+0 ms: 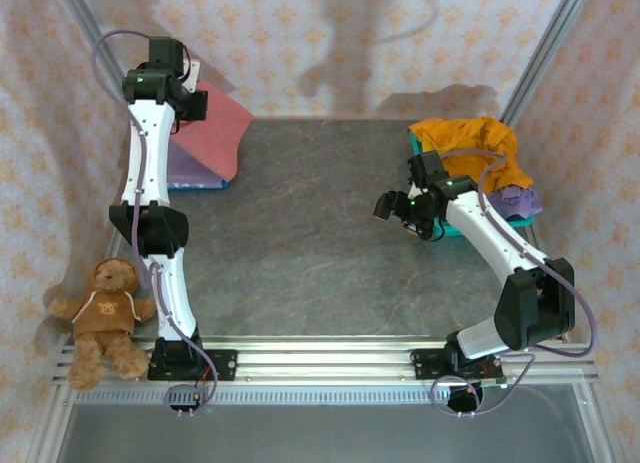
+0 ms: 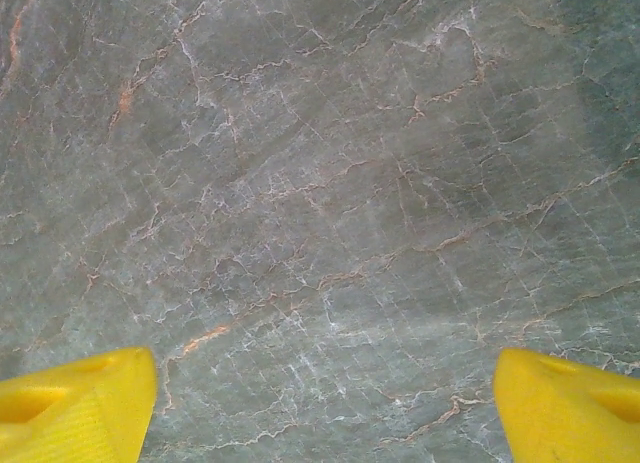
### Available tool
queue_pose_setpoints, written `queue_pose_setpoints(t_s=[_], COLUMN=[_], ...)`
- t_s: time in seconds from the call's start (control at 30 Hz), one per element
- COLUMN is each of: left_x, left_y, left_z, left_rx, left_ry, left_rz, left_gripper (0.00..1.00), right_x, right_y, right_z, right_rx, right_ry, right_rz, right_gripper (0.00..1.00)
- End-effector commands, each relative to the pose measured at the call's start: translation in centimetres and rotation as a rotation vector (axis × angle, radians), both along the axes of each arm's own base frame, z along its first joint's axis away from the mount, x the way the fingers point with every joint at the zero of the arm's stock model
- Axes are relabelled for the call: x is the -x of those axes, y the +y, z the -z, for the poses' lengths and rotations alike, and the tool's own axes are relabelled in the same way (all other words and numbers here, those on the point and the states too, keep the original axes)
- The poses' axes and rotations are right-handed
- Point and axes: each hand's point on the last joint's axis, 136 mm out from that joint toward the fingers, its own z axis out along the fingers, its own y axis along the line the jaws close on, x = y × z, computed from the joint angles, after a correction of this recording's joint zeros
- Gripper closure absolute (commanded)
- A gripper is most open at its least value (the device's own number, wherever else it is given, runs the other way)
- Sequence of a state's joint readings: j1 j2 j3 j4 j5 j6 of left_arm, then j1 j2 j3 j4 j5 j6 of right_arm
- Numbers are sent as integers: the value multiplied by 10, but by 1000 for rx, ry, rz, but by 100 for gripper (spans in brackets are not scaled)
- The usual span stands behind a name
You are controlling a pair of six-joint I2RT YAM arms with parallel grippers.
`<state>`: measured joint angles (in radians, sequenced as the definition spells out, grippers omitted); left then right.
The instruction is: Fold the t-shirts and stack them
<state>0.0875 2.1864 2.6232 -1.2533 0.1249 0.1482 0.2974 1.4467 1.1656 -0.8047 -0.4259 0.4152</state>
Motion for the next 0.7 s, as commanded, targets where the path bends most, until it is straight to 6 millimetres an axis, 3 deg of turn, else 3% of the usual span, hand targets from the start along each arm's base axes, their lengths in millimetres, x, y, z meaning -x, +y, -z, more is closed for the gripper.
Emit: queue_pose_setpoints(t_s=[0.0,0.3,0.47,0.67], left_x=[-1,-9,-25,-35], left_y=[9,41,56,92], left_z=[-7,19,49,78], left_rx=[-6,-18,-28,-141], left_ry=[-25,15,47,90], left_rz=[-6,-24,-23,-73], left_gripper=[100,100,100,100], right_x=[-3,-3,-3,0], right_y=[-6,-8,-8,-9], right_z=[-11,-15,-20,-24], right_rx=[20,37,46,63], right_ry=[-12,-11,-7,4], right_rz=[15,5,-9,-32], right_gripper=[12,12,11,11])
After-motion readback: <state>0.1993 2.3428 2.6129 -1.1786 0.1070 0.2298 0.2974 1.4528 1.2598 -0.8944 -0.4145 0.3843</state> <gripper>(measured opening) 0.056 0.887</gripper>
